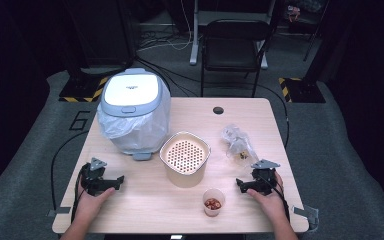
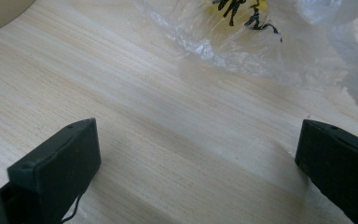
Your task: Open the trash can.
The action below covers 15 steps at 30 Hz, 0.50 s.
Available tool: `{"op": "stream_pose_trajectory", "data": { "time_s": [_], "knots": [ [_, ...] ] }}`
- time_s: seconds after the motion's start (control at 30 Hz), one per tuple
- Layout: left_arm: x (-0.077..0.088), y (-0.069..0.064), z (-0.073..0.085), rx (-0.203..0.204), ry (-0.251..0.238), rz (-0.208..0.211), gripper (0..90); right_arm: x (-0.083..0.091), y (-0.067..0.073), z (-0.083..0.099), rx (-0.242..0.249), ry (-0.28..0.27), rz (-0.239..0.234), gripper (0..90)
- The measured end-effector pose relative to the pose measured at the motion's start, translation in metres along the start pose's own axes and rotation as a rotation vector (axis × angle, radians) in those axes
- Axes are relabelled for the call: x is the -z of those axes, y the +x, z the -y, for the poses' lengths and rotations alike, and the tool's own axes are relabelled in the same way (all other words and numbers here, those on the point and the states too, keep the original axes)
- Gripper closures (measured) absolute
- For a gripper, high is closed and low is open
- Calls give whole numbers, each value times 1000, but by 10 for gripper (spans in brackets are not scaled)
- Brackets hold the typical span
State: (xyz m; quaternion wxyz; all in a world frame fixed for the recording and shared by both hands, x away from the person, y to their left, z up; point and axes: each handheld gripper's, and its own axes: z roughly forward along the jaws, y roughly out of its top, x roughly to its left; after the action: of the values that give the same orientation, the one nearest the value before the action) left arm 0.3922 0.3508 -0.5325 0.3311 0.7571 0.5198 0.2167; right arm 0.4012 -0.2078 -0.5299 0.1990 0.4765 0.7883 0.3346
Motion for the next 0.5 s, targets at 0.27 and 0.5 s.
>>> {"op": "stream_pose_trajectory", "data": {
  "time_s": [0.27,0.5],
  "knots": [
    [1,-2,0,0,-1,-8,0,1,0,1,14,3,-10,0],
    [1,-2,1,2,-4,-7,5,1,0,1,14,4,-10,0]
  ]
}}
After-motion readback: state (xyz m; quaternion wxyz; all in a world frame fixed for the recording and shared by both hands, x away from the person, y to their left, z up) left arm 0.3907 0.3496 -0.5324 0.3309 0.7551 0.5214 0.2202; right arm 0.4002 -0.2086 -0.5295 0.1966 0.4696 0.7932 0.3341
